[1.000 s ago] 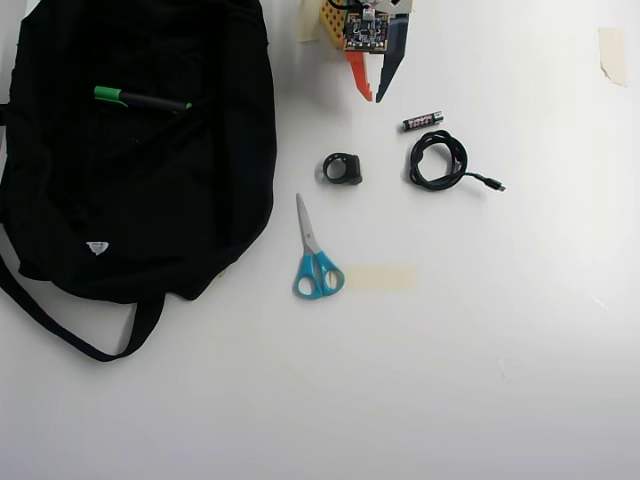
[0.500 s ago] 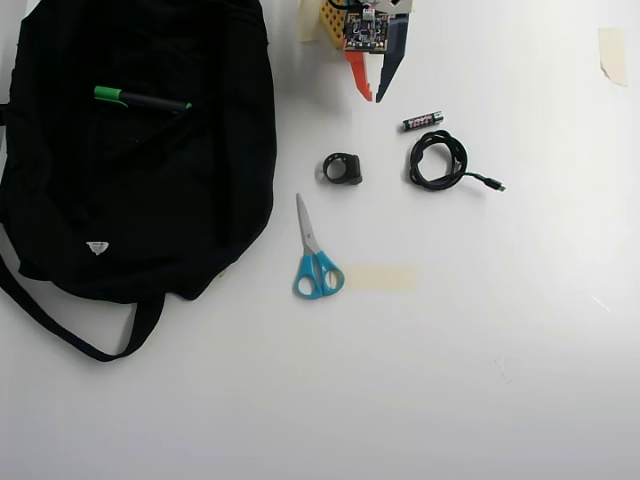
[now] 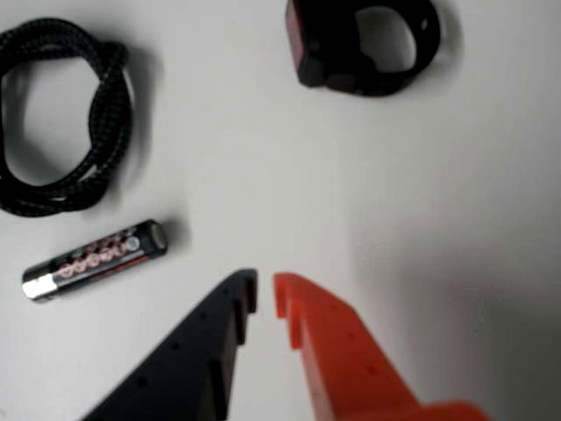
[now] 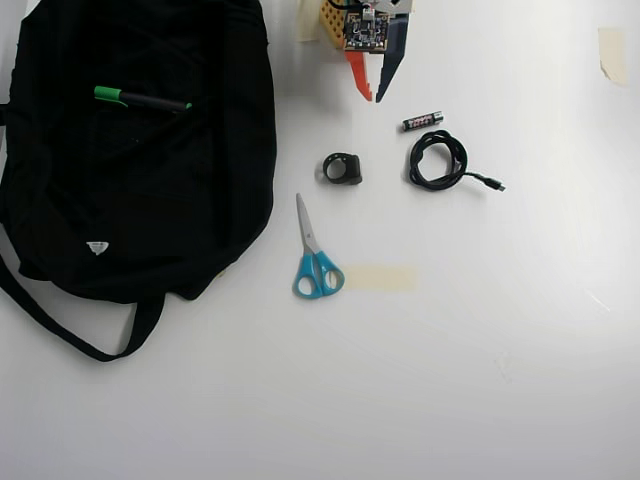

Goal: Put the green marker into the black bag

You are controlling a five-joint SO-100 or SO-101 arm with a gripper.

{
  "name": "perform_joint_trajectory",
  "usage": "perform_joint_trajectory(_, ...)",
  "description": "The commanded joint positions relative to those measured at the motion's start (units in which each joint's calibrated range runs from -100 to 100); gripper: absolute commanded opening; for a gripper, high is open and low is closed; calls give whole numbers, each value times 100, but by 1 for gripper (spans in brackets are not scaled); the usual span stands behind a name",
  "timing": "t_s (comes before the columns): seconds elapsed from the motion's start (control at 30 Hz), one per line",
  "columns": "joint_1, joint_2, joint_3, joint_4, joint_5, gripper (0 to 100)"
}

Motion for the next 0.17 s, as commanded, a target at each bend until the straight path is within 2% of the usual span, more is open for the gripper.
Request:
perform_joint_trajectory(0.0,29,-58,659,-352,18,2)
perform_joint_trajectory(0.13,29,-58,659,-352,18,2)
